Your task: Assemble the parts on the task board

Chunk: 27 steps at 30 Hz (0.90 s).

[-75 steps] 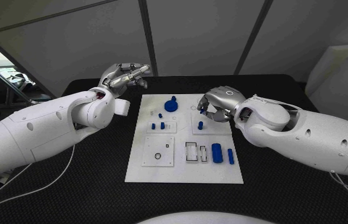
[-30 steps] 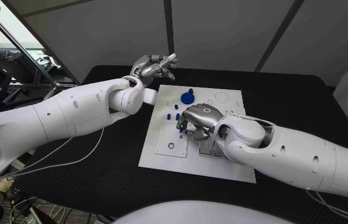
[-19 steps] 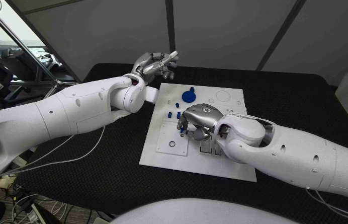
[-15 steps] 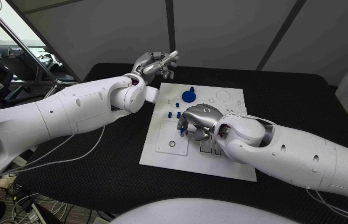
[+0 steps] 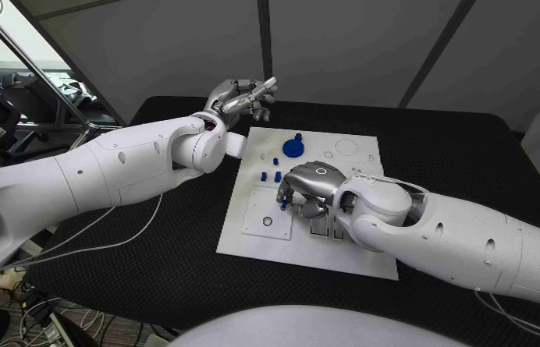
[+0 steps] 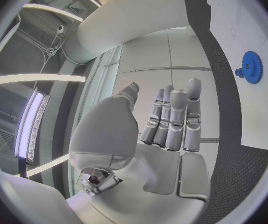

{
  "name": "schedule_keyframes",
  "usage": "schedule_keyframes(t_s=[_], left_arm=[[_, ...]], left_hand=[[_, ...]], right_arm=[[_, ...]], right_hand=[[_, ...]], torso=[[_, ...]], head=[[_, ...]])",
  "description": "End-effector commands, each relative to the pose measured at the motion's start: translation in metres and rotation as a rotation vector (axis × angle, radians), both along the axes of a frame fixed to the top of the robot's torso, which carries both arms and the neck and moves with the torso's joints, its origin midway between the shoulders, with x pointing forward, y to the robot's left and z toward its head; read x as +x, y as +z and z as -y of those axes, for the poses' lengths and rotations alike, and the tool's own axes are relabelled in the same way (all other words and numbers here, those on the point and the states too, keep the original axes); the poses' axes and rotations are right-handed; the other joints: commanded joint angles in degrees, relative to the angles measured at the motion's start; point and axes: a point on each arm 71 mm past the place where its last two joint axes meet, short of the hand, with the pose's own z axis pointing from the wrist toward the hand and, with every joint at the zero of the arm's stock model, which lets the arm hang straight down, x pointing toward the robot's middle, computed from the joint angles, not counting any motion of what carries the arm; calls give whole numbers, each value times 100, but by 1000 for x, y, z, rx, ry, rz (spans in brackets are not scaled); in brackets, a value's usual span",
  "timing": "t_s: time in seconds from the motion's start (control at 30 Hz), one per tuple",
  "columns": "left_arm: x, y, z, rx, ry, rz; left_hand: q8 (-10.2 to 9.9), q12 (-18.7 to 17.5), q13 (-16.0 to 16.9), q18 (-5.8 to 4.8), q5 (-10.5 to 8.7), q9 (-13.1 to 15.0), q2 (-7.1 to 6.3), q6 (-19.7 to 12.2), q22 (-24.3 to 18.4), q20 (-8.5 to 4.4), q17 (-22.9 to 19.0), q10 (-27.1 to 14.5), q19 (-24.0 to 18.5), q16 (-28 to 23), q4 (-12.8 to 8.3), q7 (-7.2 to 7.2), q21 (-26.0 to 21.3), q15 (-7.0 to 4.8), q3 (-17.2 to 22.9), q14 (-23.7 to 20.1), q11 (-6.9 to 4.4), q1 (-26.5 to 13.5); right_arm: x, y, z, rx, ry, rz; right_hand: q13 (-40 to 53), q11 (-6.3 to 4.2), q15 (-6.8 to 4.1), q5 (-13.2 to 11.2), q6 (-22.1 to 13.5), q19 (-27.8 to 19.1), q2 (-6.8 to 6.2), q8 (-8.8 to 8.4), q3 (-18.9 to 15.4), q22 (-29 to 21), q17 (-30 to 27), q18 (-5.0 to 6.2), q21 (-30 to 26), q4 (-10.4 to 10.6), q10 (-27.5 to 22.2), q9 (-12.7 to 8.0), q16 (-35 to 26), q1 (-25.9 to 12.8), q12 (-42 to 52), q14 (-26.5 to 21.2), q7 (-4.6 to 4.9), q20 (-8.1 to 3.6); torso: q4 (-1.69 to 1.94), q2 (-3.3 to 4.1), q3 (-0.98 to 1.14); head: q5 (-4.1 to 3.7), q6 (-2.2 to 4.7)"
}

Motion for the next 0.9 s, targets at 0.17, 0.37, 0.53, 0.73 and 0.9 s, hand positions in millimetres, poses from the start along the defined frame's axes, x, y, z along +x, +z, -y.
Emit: schedule_keyframes(t_s=[0.17,0.37,0.53,0.73,0.9], left_arm=[[0,2,1,6,0,7],[0,1,1,7,1,6],[0,1,1,7,1,5],[0,1,1,7,0,4],[1,1,1,8,1,3]], left_hand=[[32,40,10,-72,-5,1,-8,-57,15,6,-37,-50,-55,-46,-1,4,34,-7,27,-71,6,-63],[41,47,16,-72,-6,1,-5,-68,24,8,-88,-69,-65,-85,-1,7,39,-5,30,-111,9,-66],[43,49,17,-72,-6,1,-4,-72,27,8,-96,-76,-68,-92,-1,8,40,-4,31,-119,10,-67],[45,50,18,-72,-7,0,-4,-75,29,9,-101,-81,-70,-97,-2,9,41,-3,32,-124,11,-67],[45,50,18,-72,-7,0,-4,-75,29,9,-101,-81,-70,-97,-2,9,41,-3,32,-124,11,-67]], right_arm=[[-1,-2,-1,-26,15,-6],[-2,-3,-2,-28,21,-12],[-2,-4,-2,-29,21,-14],[-2,-5,-3,-30,23,-16],[-2,-5,-3,-33,21,-17]], right_hand=[[-7,22,-17,21,5,19,4,29,21,616,3,-114,26,-22,32,5,32,-66,-28,241,24,6],[-7,22,-17,21,5,19,4,29,21,616,3,-114,26,-22,32,5,32,-66,-28,241,24,6],[-7,22,-17,21,5,19,4,29,21,616,3,-114,26,-22,32,5,32,-66,-28,241,24,6],[-6,22,-17,22,6,20,6,29,21,617,2,-115,27,-22,34,5,32,-72,-29,241,24,6],[-6,22,-16,23,8,20,7,28,20,618,0,-115,28,-23,35,5,32,-77,-30,241,24,7]], torso=[[5,4,1],[-2,1,3],[3,4,1],[4,0,3],[1,-3,3]], head=[[0,-9],[13,-16],[11,-21],[19,-40],[21,-43]])
